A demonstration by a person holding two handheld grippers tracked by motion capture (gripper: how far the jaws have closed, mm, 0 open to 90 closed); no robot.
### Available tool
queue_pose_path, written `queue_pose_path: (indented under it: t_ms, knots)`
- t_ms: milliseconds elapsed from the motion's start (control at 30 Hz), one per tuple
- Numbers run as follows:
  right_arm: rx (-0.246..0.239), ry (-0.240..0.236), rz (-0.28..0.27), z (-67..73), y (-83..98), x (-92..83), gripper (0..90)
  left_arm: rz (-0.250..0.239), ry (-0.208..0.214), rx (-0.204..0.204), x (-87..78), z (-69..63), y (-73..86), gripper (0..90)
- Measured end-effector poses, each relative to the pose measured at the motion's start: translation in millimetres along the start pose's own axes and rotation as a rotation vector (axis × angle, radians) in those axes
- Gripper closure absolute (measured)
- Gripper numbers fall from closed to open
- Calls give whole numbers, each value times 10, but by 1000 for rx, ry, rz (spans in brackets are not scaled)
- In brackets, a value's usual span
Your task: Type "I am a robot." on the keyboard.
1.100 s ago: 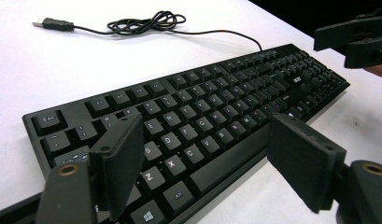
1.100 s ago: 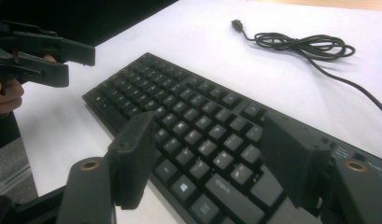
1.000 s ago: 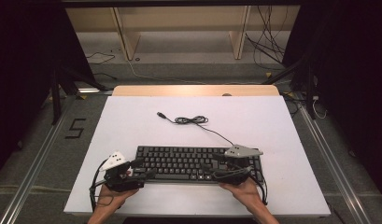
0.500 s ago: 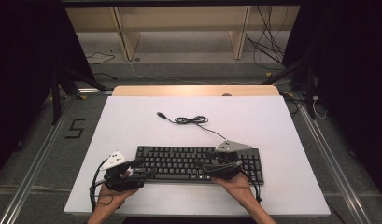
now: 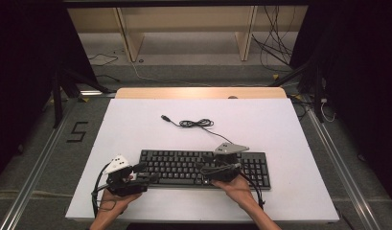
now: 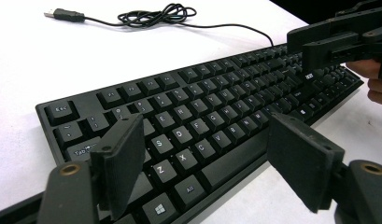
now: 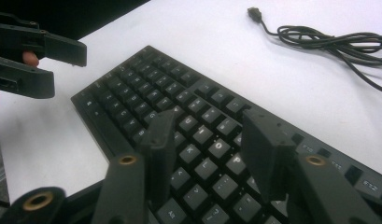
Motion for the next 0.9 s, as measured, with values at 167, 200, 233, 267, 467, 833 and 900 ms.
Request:
queue_pose_path:
  t_ms: [167,200,233,267,467,833,900]
  knots:
    - [-3,-4,8,25,-38,59,626,5,-3,-1,1,11,4,290]
    - [-4,-5,9,27,-45,71,633,6,-5,-4,2,12,4,292]
    - [-2,-5,13,31,-50,81,639,8,-6,-4,3,16,6,294]
    - [-4,-5,14,33,-55,91,648,8,-6,-6,3,17,7,296]
    - [-6,-9,25,47,-79,133,687,14,-10,-6,1,27,11,318]
    - [-13,-6,61,64,-104,220,786,35,-36,-25,4,66,32,438]
    - [-14,-4,69,63,-105,240,800,40,-43,-32,5,80,39,485]
Point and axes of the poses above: each handheld gripper's, and its own axes: x roughly forward along the jaws, y roughly out of its underside, z roughly to its left, the point moved 5 cm from there along x, roughly forward along the jaws, and after that the axes turned 15 degrees about z, right-handed, at the moved point
